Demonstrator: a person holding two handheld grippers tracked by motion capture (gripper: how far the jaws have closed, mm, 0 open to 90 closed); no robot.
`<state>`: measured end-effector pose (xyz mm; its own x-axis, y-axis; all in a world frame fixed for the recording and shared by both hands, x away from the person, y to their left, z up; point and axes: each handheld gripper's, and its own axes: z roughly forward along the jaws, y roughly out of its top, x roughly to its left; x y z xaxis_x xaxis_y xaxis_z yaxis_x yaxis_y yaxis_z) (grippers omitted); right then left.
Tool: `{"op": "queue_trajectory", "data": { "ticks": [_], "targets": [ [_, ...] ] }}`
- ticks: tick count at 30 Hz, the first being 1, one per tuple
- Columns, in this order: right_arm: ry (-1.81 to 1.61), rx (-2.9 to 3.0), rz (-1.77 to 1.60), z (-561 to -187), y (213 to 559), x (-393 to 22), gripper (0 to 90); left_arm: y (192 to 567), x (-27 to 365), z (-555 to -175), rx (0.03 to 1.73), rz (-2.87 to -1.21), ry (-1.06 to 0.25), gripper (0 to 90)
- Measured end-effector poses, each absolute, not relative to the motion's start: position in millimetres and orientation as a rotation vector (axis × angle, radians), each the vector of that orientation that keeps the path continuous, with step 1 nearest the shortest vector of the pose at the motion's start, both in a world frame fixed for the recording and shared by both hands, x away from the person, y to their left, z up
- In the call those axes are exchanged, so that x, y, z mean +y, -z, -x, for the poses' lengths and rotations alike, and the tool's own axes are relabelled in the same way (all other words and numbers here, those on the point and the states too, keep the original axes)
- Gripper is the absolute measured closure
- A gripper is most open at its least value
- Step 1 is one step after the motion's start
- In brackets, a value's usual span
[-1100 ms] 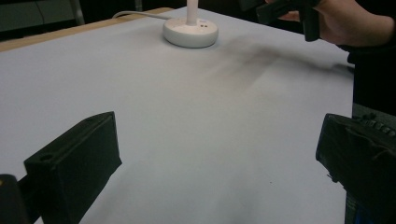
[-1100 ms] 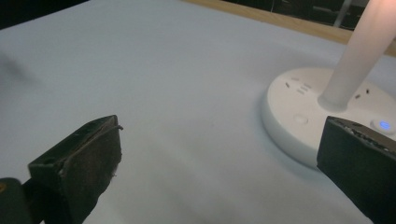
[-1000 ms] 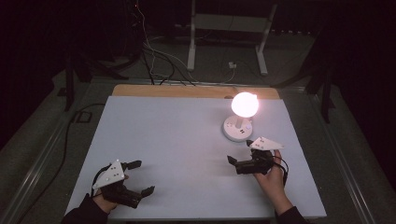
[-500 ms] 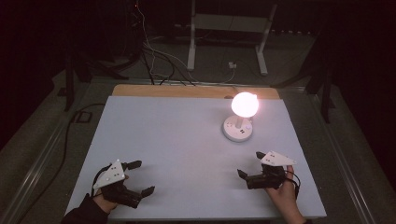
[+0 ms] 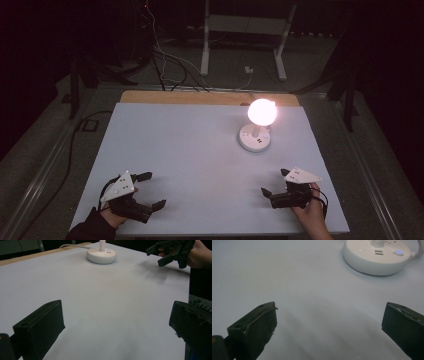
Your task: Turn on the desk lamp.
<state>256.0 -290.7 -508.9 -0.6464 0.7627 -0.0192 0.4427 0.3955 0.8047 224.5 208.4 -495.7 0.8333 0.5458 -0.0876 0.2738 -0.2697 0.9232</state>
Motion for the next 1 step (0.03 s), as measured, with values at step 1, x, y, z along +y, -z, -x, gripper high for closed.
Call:
{"op": "queue_trajectory", "data": {
  "ticks": [1],
  "targets": [
    [-1.133,2.275,-1.041,-256.0,509.2,-290.4,0.0,495.6,208.4,-224.6,0.617,-1.865,-0.295,0.2]
  ]
}}
